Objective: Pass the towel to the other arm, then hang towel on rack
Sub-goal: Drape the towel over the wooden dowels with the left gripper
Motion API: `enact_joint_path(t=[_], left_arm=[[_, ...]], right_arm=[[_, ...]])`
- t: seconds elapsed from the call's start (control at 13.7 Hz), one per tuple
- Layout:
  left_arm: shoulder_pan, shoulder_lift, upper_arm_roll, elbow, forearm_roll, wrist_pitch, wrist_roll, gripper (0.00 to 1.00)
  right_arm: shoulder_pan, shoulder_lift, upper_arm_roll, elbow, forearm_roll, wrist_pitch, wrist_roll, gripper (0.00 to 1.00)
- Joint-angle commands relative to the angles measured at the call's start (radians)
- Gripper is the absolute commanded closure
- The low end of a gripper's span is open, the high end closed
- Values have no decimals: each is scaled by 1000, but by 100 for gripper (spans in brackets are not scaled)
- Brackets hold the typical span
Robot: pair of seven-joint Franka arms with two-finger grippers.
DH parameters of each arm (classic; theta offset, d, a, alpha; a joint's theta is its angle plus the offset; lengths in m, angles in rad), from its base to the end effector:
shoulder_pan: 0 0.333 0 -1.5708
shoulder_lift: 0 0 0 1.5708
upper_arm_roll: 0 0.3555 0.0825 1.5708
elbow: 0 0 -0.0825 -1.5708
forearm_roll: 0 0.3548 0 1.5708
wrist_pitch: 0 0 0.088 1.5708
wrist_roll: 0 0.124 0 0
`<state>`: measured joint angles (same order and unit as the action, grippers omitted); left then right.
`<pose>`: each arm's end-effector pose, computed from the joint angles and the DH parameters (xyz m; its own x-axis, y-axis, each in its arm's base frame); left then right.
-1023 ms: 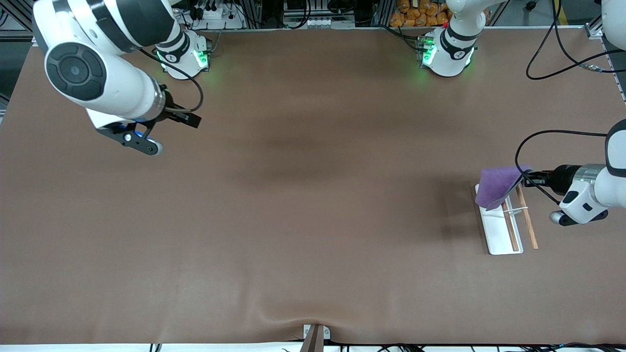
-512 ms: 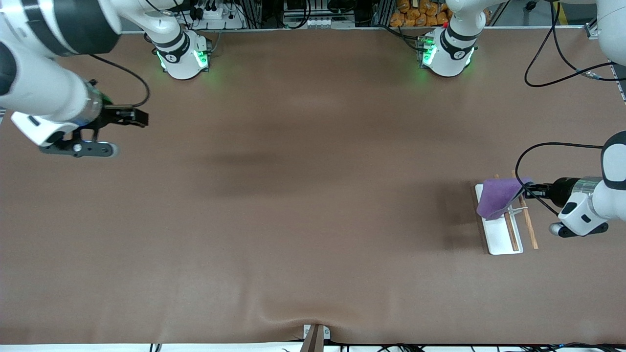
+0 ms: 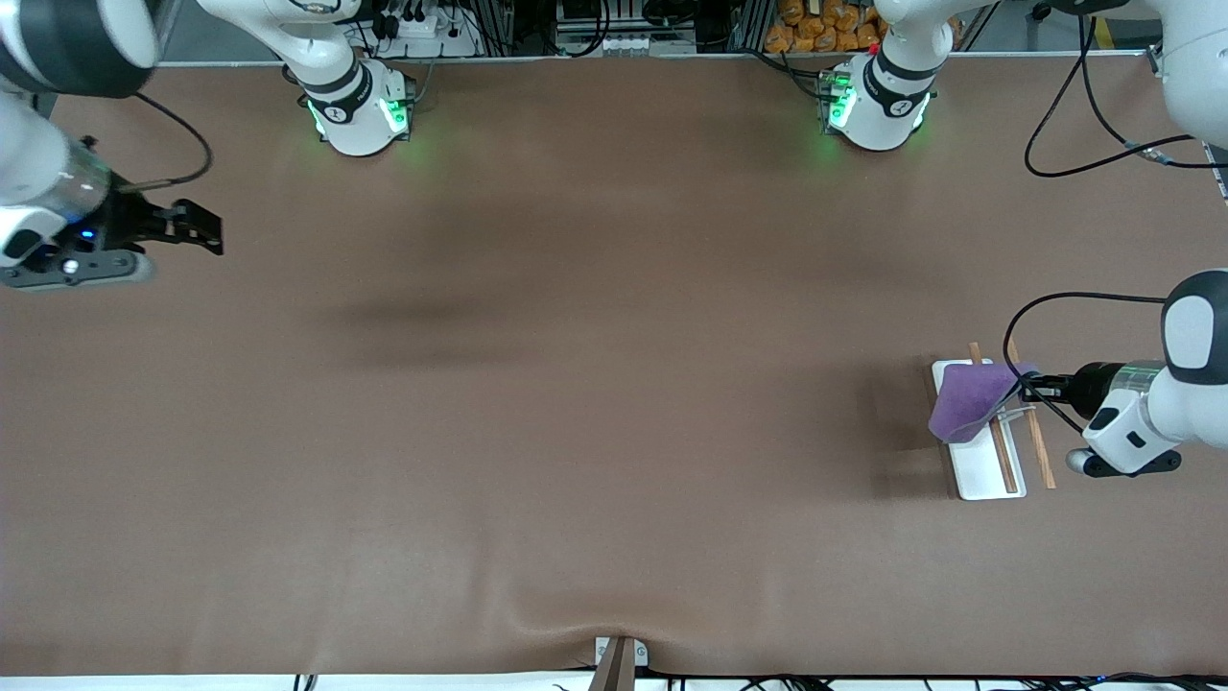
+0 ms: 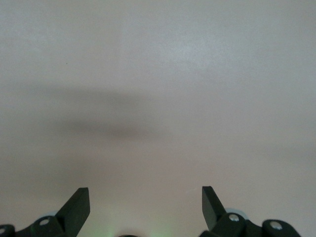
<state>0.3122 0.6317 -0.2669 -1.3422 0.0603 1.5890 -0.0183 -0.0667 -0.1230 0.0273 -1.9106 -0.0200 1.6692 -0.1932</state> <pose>0.6655 0.0768 0.3700 0.9328 0.0498 -0.3568 0.0889 -0.9916 0.0938 0.4748 -0.0203 0.5667 0.9806 0.1548 -0.1204 0.1559 -0.9878 -0.0002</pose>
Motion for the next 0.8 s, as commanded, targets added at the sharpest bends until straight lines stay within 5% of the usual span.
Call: enact_joint_path(t=[0.0, 0.73], left_arm=[[22, 11, -2, 29, 15, -4, 17, 100], [70, 5, -3, 81, 16, 15, 104, 100]], right_arm=[[-36, -29, 2, -25, 40, 20, -63, 0], [68, 28, 8, 206, 29, -42, 118, 0]])
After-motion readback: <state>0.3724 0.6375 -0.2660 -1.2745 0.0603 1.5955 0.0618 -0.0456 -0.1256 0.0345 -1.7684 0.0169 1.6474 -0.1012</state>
